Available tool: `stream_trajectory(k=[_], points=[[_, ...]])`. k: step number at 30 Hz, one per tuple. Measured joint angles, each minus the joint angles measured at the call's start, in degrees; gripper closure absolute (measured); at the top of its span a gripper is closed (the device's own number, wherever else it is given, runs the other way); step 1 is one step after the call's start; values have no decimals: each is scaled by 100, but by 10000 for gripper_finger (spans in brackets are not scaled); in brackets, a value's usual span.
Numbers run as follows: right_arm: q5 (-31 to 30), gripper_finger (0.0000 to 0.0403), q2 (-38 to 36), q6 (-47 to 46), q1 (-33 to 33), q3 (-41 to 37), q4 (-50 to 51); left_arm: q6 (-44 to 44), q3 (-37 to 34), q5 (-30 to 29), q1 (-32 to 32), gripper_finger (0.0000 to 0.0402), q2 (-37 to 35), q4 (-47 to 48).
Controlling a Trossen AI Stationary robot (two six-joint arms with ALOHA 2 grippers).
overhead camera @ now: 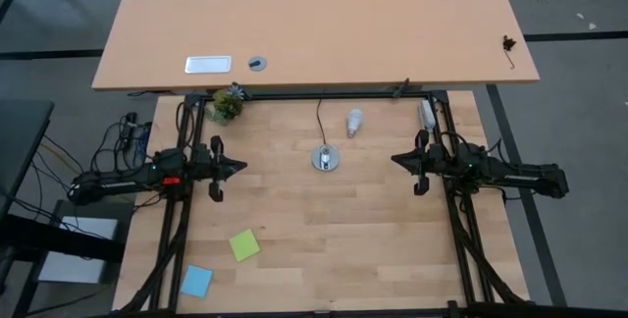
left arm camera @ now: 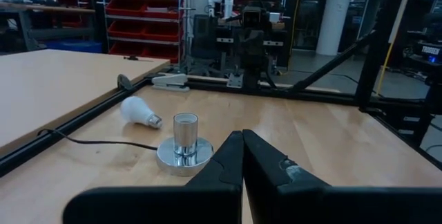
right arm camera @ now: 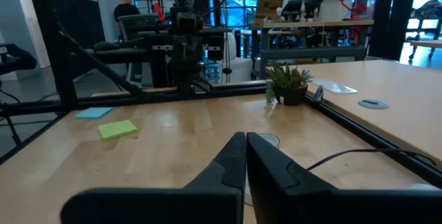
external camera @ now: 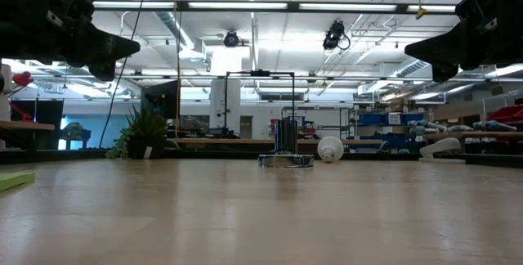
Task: Screw lightbulb
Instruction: Return to Home Position
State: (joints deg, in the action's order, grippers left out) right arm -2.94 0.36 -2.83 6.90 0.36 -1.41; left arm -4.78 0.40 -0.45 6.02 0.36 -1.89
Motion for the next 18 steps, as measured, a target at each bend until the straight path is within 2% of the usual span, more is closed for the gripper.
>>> stream_trajectory(k=[18], points=[[2, 386, 0, 0, 0, 0, -2, 0, -2, 6, -2, 392, 0, 4]])
